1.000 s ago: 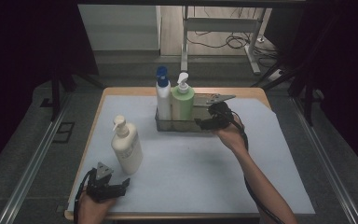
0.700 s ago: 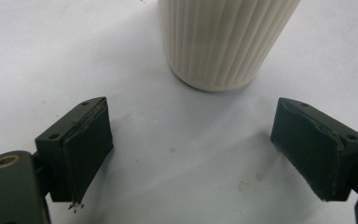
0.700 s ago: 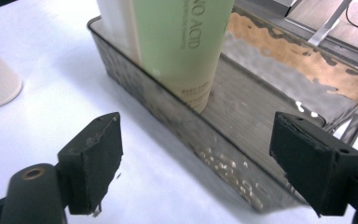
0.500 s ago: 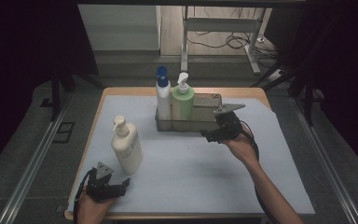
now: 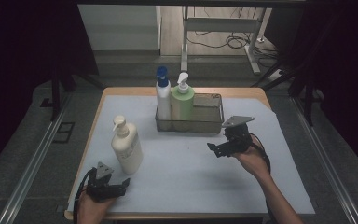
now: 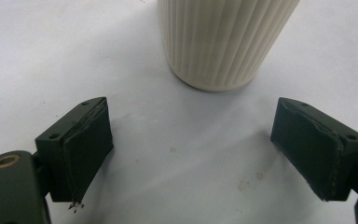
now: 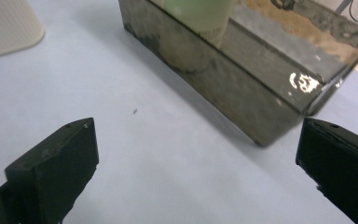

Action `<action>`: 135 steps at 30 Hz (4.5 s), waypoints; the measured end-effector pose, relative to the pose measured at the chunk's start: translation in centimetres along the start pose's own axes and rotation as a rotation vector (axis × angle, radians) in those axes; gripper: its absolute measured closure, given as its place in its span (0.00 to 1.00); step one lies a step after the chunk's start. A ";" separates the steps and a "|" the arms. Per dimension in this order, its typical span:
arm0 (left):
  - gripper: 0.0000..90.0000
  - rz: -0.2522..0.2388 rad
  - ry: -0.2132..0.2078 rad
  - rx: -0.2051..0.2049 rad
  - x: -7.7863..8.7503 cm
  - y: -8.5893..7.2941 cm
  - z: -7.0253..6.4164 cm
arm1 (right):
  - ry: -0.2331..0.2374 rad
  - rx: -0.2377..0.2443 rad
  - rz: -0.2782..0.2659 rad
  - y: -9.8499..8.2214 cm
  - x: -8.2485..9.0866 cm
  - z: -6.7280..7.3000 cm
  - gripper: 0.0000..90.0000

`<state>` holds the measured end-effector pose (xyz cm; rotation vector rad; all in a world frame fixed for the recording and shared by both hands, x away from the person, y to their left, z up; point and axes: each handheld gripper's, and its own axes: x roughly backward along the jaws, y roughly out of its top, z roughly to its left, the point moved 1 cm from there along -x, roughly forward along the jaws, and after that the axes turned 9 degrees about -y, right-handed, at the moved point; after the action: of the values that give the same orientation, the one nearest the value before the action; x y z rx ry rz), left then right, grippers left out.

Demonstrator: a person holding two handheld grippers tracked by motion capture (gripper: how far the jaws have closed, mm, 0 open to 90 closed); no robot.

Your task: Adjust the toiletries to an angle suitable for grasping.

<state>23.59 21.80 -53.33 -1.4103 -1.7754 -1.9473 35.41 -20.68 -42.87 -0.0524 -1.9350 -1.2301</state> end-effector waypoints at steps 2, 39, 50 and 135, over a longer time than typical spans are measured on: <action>0.14 0.000 0.000 -0.001 0.0 0.0 0.0 | -0.009 0.000 0.003 -0.6 0.3 0.0 0.00; 0.15 0.000 -0.002 -0.007 0.1 0.0 0.0 | -0.019 -0.115 0.122 -12.1 -1.3 0.0 0.00; 0.29 -0.002 -0.016 0.011 1.0 -0.1 0.9 | -0.025 -0.127 0.093 -12.5 -1.4 0.1 0.00; 0.99 0.052 -0.230 -0.095 -4.5 5.4 -2.5 | -0.026 -0.123 0.099 -12.5 -1.4 0.0 0.00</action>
<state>28.31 16.03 -52.34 -1.7570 -1.7360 -1.9337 30.90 -26.61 -52.95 -0.2265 -1.8545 -1.2860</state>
